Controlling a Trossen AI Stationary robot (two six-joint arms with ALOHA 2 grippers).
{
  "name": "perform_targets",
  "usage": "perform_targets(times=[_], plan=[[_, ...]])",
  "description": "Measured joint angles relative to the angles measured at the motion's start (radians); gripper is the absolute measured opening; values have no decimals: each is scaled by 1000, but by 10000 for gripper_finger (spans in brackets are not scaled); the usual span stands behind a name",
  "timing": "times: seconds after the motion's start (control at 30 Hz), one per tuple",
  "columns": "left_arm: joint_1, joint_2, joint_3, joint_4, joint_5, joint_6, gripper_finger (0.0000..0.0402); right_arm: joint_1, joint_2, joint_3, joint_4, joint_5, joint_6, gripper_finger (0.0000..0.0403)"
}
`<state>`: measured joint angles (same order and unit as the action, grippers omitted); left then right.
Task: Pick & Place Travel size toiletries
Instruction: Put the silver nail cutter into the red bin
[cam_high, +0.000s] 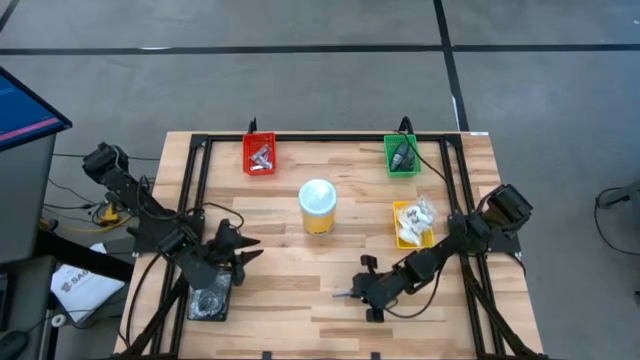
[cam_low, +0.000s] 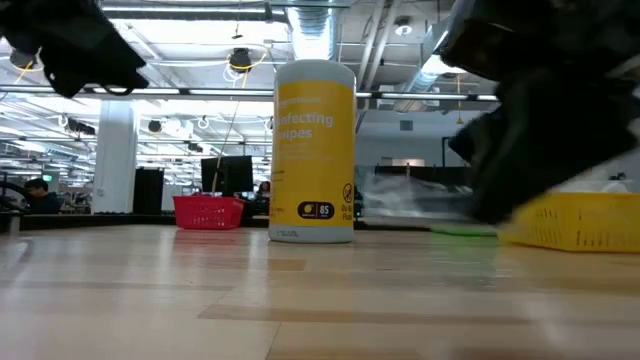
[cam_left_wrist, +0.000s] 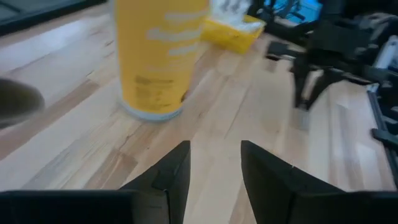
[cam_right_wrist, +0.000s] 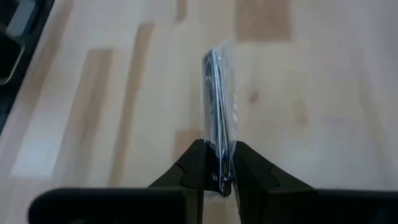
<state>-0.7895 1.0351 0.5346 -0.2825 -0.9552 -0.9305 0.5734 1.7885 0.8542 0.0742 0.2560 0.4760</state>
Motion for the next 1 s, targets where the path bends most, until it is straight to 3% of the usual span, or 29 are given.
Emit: perform_targets(times=[0.27,0.6,0.77,1.0], plan=[[36,4,0,155,7,175,131,-76,-133,2,36,7,-135,44],[147,4,0,323,144,379,131,-133,-264,2,202,41,-278,44],[201,4,0,447,233,493,131,-170,-284,4,299,41,-329,44],[264,53,0,679,331,664,131,-211,-261,91,299,43,-404,44]])
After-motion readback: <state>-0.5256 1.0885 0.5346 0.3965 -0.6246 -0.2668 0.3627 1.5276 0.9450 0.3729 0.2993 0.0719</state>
